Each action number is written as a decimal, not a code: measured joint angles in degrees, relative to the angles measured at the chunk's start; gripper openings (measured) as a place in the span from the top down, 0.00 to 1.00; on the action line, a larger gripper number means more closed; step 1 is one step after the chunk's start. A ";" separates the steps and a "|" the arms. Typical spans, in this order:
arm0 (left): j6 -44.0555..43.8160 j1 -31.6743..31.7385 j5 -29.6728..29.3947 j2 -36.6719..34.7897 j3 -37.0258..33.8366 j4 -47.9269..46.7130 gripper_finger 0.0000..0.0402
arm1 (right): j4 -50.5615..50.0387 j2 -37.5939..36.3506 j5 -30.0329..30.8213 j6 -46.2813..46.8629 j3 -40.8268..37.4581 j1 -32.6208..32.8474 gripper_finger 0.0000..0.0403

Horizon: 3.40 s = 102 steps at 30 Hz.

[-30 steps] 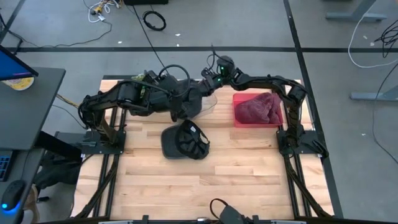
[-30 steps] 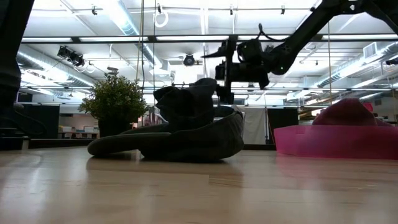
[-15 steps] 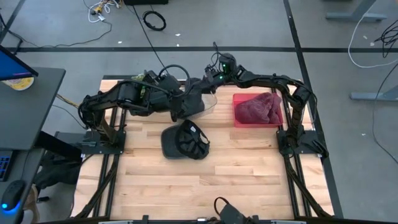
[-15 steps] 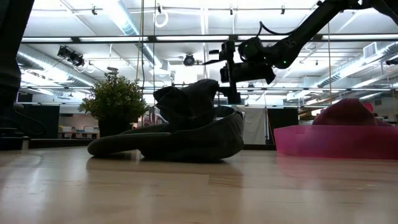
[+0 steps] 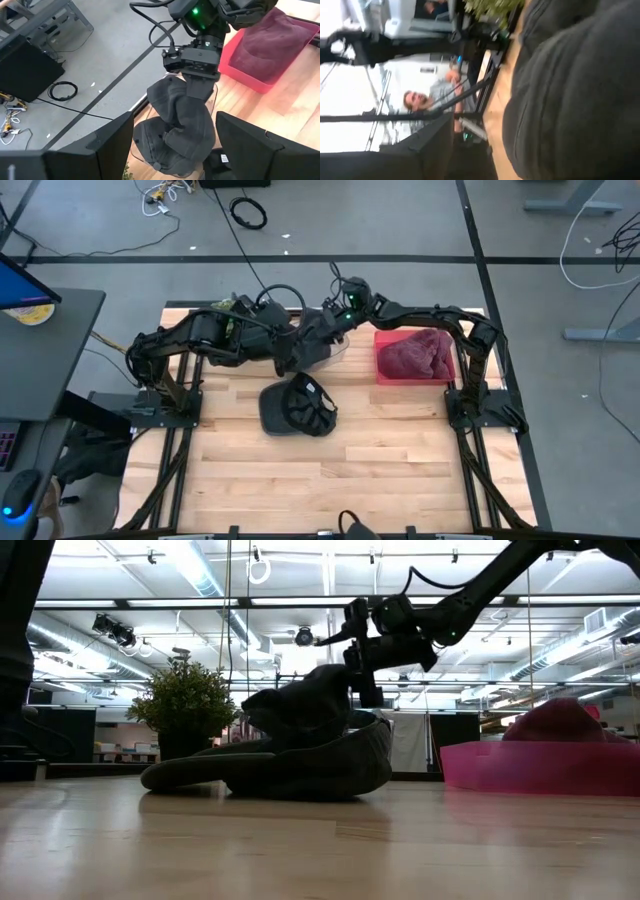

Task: Pick & Place hat
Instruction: Put the bottom black cap into the transparent bin, then put the black cap into the transparent bin

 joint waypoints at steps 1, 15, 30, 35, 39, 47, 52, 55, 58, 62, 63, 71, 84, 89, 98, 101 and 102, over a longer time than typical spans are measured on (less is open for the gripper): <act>0.00 -0.06 -0.01 0.00 0.00 0.00 0.29 | -0.16 0.00 1.17 0.71 0.00 -0.04 0.36; 0.32 0.12 -0.06 0.00 0.00 0.00 0.29 | -0.83 -0.59 3.34 -3.08 0.04 2.05 0.62; 1.49 0.70 -0.02 0.02 0.00 0.67 0.29 | -7.21 -0.61 5.47 -11.60 0.04 3.88 0.96; 1.19 0.58 -0.02 0.00 0.00 0.83 0.29 | -5.80 -0.76 1.54 -8.21 0.04 3.15 0.86; 1.09 0.37 0.09 0.01 -0.01 0.85 0.29 | -5.99 -0.81 0.36 -6.94 0.04 1.92 0.67; 1.05 0.28 0.50 0.00 0.00 0.85 0.29 | -5.63 -0.83 -9.20 -5.66 0.04 -1.01 0.28; 1.05 0.28 1.58 0.00 -0.01 0.85 0.29 | -6.11 -2.12 -9.52 -5.53 0.07 -2.86 0.18; 1.05 0.28 2.06 0.02 -0.02 0.79 0.29 | -7.16 -3.80 -9.40 -5.65 0.07 -4.15 0.17; 1.05 0.30 2.97 0.02 -0.02 0.56 0.29 | -8.37 -7.08 -9.07 -6.15 0.07 -5.28 0.17; 1.09 0.28 5.10 0.02 -0.02 0.21 0.29 | -15.57 -13.24 -6.58 -10.87 0.07 -5.79 0.17; 1.30 0.30 6.39 0.02 -0.02 0.09 0.29 | -18.87 -15.10 -5.85 -13.09 0.07 -5.71 0.18; 1.36 0.28 14.31 0.02 -0.02 -0.13 0.29 | -57.09 -26.82 15.28 -40.58 0.07 0.09 0.27; -3.58 0.41 21.52 0.10 -2.22 -0.59 0.29 | -49.84 -28.74 31.01 -38.78 -12.15 13.73 0.42; -6.62 0.39 24.41 0.09 -7.40 -0.37 0.29 | -31.23 -28.72 31.52 -29.05 -23.71 16.21 0.48; -10.55 0.40 33.65 0.09 -18.43 4.52 0.29 | -17.07 -28.70 34.36 -24.10 -34.27 20.02 0.74; -10.83 0.04 36.79 0.09 -21.82 6.76 0.29 | -16.99 -28.70 33.94 -24.56 -35.11 21.58 0.87; -10.92 -0.21 37.16 0.09 -22.91 7.42 0.29 | -16.90 -28.70 33.78 -25.03 -35.15 22.02 0.91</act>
